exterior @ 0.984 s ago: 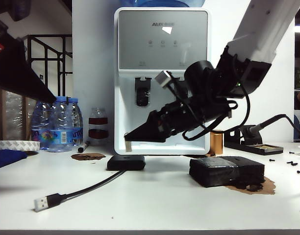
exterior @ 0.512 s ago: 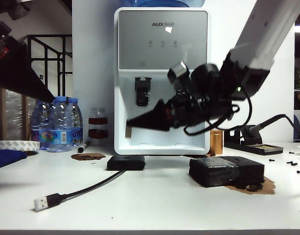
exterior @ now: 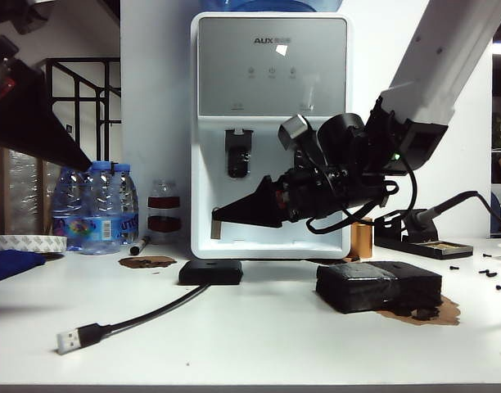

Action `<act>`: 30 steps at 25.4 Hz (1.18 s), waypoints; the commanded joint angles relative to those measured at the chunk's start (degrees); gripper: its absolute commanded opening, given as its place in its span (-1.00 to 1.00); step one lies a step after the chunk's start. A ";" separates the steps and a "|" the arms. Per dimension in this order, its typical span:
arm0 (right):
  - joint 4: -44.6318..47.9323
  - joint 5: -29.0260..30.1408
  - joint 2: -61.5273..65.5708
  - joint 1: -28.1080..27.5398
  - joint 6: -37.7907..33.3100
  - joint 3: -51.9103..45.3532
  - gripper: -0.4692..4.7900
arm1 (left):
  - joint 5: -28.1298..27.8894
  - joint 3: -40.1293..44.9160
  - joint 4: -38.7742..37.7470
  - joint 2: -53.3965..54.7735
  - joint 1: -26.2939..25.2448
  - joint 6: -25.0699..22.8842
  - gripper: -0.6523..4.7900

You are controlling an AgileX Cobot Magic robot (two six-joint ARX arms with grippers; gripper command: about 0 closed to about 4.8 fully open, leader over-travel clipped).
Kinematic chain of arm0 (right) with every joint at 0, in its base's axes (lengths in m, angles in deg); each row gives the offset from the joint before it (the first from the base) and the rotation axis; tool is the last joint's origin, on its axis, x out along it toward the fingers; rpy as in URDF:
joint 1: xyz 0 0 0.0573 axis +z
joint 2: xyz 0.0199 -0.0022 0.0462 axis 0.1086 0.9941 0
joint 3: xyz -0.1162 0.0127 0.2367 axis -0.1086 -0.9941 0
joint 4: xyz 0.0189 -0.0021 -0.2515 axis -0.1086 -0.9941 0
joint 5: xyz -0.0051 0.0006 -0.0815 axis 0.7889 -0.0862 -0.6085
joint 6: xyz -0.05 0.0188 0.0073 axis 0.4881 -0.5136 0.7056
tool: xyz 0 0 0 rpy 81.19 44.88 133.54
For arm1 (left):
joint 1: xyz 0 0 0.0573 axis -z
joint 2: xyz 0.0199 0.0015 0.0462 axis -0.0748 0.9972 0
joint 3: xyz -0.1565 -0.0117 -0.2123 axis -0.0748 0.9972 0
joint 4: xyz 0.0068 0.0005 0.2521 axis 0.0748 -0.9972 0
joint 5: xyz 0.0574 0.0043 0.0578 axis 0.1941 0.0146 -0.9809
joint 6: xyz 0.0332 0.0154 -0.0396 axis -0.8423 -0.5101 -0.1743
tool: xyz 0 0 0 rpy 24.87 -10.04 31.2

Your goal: Take the USB flash drive out of the black sponge and insert it into the slot on top of the black USB adpator box.

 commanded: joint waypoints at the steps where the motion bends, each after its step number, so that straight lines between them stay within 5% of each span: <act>1: 1.27 -0.02 0.50 0.13 -0.09 0.42 -0.83 | 1.14 -0.04 0.61 -0.13 0.02 1.07 -0.78; 30: -3.52 -5.25 5.20 1.42 -0.96 5.64 -0.83 | 2.60 -0.04 0.63 -0.13 0.02 1.46 -0.78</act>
